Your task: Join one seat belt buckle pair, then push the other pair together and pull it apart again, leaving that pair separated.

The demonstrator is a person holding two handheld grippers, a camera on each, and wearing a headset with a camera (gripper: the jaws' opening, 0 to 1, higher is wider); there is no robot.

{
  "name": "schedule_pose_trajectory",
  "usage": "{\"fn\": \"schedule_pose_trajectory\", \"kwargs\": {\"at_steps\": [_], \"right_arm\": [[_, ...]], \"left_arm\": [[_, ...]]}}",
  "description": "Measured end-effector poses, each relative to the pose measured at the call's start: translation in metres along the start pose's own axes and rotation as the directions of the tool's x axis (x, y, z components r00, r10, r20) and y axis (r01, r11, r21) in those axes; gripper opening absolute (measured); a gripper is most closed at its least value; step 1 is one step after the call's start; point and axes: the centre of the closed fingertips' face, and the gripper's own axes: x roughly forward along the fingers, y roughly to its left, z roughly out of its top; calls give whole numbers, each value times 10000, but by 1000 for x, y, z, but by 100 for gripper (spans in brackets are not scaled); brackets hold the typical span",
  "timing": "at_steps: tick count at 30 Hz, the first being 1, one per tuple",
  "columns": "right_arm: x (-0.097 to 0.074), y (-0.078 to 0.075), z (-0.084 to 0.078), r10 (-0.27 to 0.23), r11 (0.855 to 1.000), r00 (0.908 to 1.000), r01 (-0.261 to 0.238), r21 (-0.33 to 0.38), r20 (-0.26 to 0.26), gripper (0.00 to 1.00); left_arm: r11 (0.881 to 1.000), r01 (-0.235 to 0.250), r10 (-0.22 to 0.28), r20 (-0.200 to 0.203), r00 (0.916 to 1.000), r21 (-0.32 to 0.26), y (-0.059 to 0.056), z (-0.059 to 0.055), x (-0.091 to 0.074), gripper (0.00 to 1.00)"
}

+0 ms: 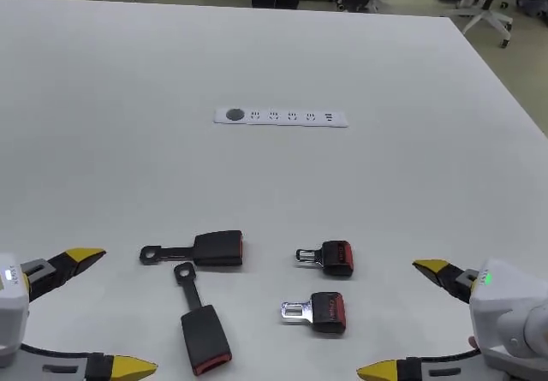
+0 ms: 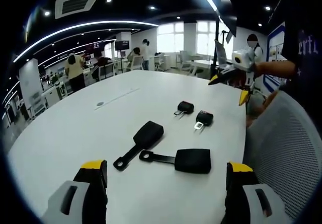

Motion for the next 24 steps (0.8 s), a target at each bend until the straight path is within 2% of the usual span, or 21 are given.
{"fn": "schedule_pose_trajectory", "kwargs": {"at_steps": [6,14,18,24], "right_arm": [[2,1,0,114,9999,9999,-115,-122,-67,99],[7,3,1,376,9977,9991,-386,-557,-202,97],[11,5,0,575,9948,9979,-597,-819,-288,94],[16,6,0,834,9885,9956,-881,-1229,-429,88]], "left_arm": [[9996,190,-187,-113,9998,207,-1,2,4,100],[9966,606,-582,-430,9974,555,-2,-2,11,98],[9913,980,-920,-695,9933,876,-6,-5,16,96],[9747,1741,-1580,-1186,9803,1399,-9,-9,25,91]]}}
